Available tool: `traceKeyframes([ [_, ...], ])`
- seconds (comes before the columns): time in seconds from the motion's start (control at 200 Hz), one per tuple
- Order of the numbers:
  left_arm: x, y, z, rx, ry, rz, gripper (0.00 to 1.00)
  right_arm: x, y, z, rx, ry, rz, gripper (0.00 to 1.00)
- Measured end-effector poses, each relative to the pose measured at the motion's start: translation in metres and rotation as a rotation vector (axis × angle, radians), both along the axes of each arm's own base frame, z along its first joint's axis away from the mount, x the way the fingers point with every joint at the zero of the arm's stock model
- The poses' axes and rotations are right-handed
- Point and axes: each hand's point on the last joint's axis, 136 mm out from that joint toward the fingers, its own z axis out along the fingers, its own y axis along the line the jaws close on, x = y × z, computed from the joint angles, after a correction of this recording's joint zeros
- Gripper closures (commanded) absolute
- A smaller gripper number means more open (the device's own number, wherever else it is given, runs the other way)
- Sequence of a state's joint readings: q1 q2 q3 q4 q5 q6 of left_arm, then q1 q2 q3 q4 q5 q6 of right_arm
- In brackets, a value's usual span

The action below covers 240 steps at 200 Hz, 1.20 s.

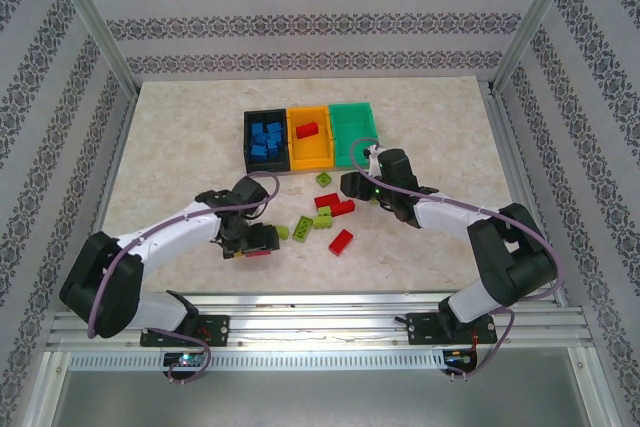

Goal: Sort the legos into containers by color
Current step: Pick up the lego from the middle-left of the table.

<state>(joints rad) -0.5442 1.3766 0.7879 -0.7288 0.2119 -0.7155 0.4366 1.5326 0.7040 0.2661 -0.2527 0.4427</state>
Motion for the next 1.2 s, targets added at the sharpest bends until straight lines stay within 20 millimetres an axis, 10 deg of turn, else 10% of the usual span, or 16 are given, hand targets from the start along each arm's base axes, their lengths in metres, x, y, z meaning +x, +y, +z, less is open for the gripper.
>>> traceKeyframes([
  [1.199,0.005,0.001,-0.032,0.17,0.067,-0.07,0.33,-0.002,0.003,-0.004,0.008,0.019,0.013,0.44],
])
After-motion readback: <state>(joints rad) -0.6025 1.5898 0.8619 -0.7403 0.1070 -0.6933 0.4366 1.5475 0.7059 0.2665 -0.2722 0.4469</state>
